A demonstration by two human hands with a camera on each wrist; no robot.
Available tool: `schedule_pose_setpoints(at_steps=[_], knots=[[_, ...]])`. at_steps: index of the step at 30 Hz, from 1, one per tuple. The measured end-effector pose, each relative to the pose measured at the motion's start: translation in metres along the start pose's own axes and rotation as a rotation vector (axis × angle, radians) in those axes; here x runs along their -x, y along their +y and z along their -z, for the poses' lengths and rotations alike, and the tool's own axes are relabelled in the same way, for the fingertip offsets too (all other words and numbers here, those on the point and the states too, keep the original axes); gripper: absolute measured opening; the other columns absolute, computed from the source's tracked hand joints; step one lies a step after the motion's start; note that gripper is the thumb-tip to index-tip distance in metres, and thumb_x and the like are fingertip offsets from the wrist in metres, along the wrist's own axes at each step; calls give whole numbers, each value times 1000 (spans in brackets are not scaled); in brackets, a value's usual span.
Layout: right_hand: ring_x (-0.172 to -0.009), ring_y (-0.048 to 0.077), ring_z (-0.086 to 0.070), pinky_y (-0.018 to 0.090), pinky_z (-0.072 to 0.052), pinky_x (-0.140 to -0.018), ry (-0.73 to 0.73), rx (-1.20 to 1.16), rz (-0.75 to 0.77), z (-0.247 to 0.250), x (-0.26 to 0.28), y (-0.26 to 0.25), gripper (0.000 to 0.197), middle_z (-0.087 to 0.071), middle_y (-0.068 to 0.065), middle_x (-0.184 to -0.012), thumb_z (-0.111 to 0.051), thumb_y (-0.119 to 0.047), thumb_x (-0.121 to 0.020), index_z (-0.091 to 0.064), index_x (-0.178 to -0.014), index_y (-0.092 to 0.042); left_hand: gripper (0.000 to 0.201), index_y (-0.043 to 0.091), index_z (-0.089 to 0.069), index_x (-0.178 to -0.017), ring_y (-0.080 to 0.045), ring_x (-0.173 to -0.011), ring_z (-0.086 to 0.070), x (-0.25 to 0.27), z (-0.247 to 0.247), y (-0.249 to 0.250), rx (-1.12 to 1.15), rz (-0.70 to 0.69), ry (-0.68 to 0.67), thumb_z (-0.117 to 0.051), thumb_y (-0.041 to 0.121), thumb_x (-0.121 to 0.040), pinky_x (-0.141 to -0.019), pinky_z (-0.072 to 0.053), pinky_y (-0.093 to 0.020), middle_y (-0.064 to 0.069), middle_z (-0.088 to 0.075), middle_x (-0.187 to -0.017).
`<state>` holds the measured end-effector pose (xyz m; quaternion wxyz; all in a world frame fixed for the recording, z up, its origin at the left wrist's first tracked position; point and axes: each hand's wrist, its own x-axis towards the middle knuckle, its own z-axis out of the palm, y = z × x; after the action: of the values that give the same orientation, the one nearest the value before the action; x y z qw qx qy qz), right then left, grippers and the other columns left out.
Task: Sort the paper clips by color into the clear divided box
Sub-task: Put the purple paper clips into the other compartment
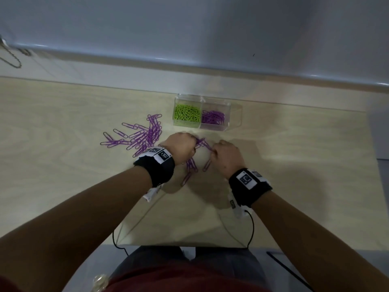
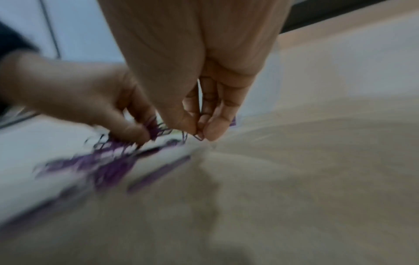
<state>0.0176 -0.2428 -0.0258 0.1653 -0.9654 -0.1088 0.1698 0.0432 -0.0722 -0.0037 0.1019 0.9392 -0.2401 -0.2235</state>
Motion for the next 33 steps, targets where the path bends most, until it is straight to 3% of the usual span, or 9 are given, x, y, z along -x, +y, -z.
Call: schedule_pose_setpoints(at_steps=[3, 6, 10, 14, 18, 21, 26, 29, 33], knots=[[-68, 30, -60, 35, -48, -64, 246, -239, 11, 21, -3, 6, 12, -64, 13, -76, -61, -14, -84, -68, -78, -5, 14, 14, -57, -79, -28, -73, -59, 7, 3, -9, 180, 62, 61, -54, 25, -87, -61, -43, -31, -8, -62, -77], [-70, 22, -63, 29, -53, -68, 417, -400, -9, 46, -24, 5, 8, -69, 11, -83, -64, -12, -85, -69, -85, -6, 24, 14, -55, -64, -19, -59, -54, 10, 14, -12, 465, 135, 214, -66, 24, -83, -56, -41, -26, -4, -59, -63], [-75, 21, -63, 31, -53, -73, 367, -406, -31, 55, -53, 12, 9, -71, 9, -87, -64, -10, -84, -71, -89, -8, 16, 4, -66, -75, -14, -59, -53, -7, 43, 1, 682, 136, 401, -68, 19, -81, -59, -46, -25, -8, -65, -67], [-83, 18, -64, 21, -49, -75, 370, -449, -60, 51, -46, 18, 17, -72, 9, -95, -60, -3, -85, -71, -96, -6, 4, 15, -69, -78, 1, -57, -52, -40, 67, 15, 776, 119, 566, -68, 19, -79, -61, -45, -14, 7, -63, -66], [-79, 14, -62, 22, -49, -70, 487, -500, -87, 40, -21, 30, 13, -71, 7, -91, -59, -6, -87, -71, -93, -8, 6, 13, -69, -85, -6, -66, -60, -66, 61, 22, 741, 107, 563, -66, 16, -81, -65, -50, -12, 2, -68, -77], [-80, 14, -61, 20, -48, -69, 433, -508, -111, 25, -5, 36, 16, -70, 6, -92, -59, -3, -86, -71, -94, -9, 9, 10, -67, -89, -19, -76, -63, -75, 47, 22, 611, 119, 454, -65, 16, -82, -71, -52, -26, -6, -70, -86], [-97, 28, -61, 37, -52, -82, 162, -385, 85, 1, 6, 28, 26, -65, 12, -105, -56, -3, -80, -68, -103, -5, 20, 8, -66, -99, -28, -93, -61, -66, 36, 12, 390, 98, 300, -63, 17, -82, -81, -50, -35, -9, -69, -101], [-110, 25, -53, 34, -45, -94, 22, -299, 104, -3, 1, 20, 34, -58, 7, -117, -56, -7, -79, -63, -113, -8, 22, 7, -67, -103, -25, -93, -63, -43, 39, 2, 471, 34, 386, -61, 12, -83, -83, -51, -36, -10, -69, -103], [-115, 24, -49, 32, -41, -98, 29, -271, 155, 1, -10, 7, 39, -55, 6, -122, -64, -13, -81, -60, -120, -9, 14, 6, -69, -95, -21, -83, -64, 4, 28, -38, 537, 40, 600, -58, 7, -86, -75, -54, -32, -9, -70, -95]])
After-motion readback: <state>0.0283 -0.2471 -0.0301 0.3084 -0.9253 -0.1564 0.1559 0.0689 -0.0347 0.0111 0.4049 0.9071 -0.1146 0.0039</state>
